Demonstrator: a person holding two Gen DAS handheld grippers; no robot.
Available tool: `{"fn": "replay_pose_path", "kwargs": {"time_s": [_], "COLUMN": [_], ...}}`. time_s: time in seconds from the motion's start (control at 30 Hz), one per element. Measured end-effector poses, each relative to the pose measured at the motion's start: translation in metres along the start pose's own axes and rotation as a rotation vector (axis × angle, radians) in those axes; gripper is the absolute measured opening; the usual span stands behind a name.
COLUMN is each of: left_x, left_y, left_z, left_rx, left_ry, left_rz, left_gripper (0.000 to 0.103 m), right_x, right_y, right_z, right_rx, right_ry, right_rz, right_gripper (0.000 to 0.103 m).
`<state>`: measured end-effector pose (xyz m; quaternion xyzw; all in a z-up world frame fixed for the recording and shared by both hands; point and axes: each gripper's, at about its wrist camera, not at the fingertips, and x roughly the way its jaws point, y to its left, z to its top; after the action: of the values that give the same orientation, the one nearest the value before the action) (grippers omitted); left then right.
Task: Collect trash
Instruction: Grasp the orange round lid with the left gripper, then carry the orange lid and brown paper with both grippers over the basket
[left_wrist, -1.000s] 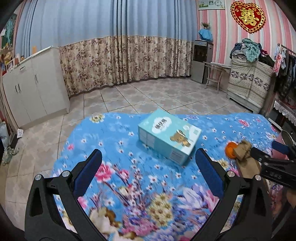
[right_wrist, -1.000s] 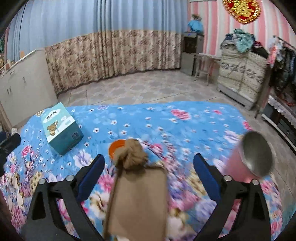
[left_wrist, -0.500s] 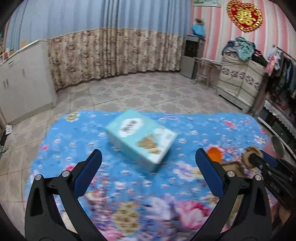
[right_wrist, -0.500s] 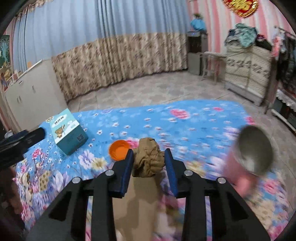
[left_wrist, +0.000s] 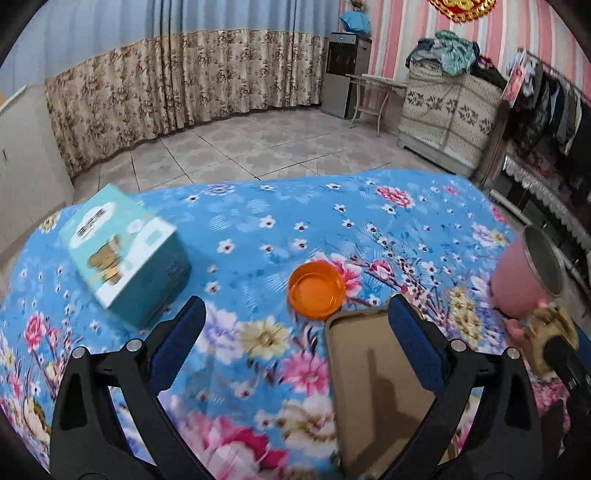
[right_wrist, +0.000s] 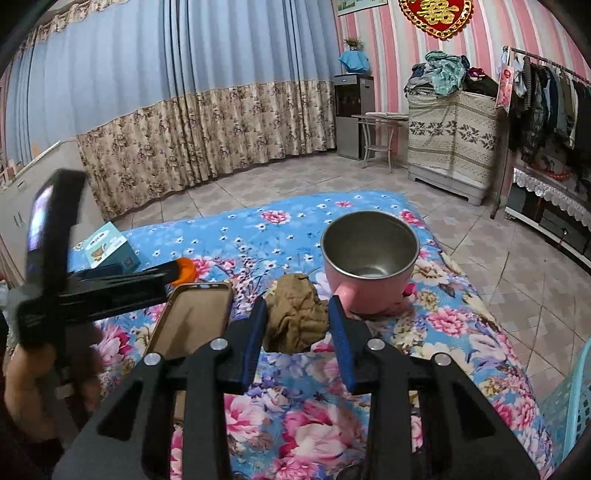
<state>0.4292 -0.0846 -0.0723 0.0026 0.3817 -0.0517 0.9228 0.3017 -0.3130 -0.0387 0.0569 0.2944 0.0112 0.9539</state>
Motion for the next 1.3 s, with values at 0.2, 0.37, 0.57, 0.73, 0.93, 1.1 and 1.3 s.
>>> {"fn": "replay_pose_path", "kwargs": {"time_s": [0.2, 0.37, 0.57, 0.73, 0.93, 1.1, 1.3], "left_x": [0.028, 0.034, 0.014, -0.031, -0.091, -0.131, -0.173], "left_y": [-0.008, -0.006, 0.007, 0.009, -0.009, -0.058, -0.155], "left_z": [0.005, 0.006, 0.006, -0.003, -0.015, -0.025, -0.045], "left_rx": [-0.005, -0.002, -0.011, 0.021, 0.037, 0.09, 0.187], "left_ry": [0.078, 0.088, 0.076, 0.024, -0.023, -0.062, -0.113], "left_rz": [-0.028, -0.036, -0.03, 0.0, -0.047, -0.113, -0.274], "left_gripper": [0.068, 0.043, 0.039, 0.039, 0.039, 0.039, 0.039], "right_x": [0.002, 0.002, -0.004, -0.03, -0.073, -0.122, -0.187], "right_y": [-0.006, -0.009, -0.007, -0.007, -0.029, -0.069, -0.144], "right_z": [-0.002, -0.004, -0.006, -0.012, -0.031, -0.041, -0.052], "right_rx": [0.018, 0.018, 0.006, 0.013, 0.026, 0.049, 0.131], "right_ry": [0.004, 0.005, 0.001, -0.009, -0.012, -0.035, -0.088], "right_rz": [0.036, 0.042, 0.049, 0.074, 0.051, -0.021, -0.166], "right_gripper": [0.035, 0.035, 0.035, 0.035, 0.035, 0.035, 0.035]}}
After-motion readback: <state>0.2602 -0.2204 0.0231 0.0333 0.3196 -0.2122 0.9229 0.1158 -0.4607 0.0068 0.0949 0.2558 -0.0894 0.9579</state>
